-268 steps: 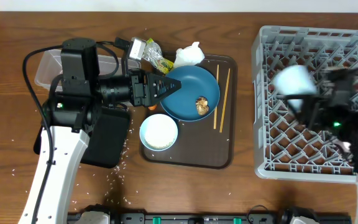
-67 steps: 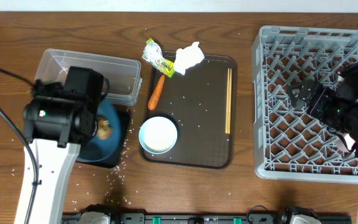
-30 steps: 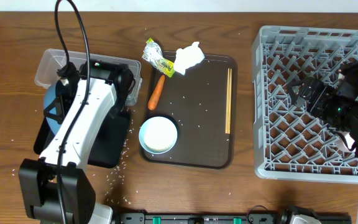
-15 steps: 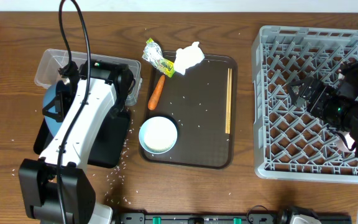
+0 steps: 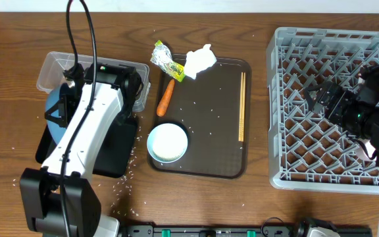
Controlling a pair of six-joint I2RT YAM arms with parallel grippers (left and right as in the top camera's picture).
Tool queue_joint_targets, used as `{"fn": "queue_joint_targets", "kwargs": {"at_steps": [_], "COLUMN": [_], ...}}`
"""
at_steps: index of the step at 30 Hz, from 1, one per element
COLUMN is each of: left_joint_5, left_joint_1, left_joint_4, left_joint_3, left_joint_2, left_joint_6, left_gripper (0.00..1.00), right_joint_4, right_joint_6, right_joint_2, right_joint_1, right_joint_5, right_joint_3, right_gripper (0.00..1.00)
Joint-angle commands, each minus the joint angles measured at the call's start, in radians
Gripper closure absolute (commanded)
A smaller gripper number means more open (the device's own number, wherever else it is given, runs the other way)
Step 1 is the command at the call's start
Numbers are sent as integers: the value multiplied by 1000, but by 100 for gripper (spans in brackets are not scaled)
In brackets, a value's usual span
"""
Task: Sort waste into correct bins and load items into the dishwasher rack
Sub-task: 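Tip the teal plate over the black tray to dump the food scrap, then bring the teal plate over and grasp it with the right gripper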
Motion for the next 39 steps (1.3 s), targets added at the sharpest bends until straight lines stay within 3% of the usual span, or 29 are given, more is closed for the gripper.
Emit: {"fn": "queue_joint_targets", "kwargs": {"at_steps": [1,7,16,20,29,35,39], "left_joint_5": [-23,-42,98,288,1077,1119,1119], "left_joint_1": [9,14,-46,-97,-202,-308,-360], "left_joint_4": [7,27,31,54,417,507,552], "left_joint_3": [13,13,85,211,278,278,278], "left_joint_2": [-14,-14,-57,-114,-245,-229,-231], "left_joint_6": [42,100,101,171,333,346,347], "left_gripper": [94,94,94,94,94,94,94], "right_joint_4": [-5,-3,3,31,124,220,240], "right_joint_6": [14,14,-39,-111,-137,-149,-142], "right_joint_2": [0,0,0,0,0,0,3], "right_joint_1": [10,10,10,10,121,344,449], "right_joint_5": [-14,-14,-47,-194,-477,-475,-266], "right_joint_3": [0,0,0,0,0,0,0], "right_gripper": [1,1,1,2,12,13,16]}}
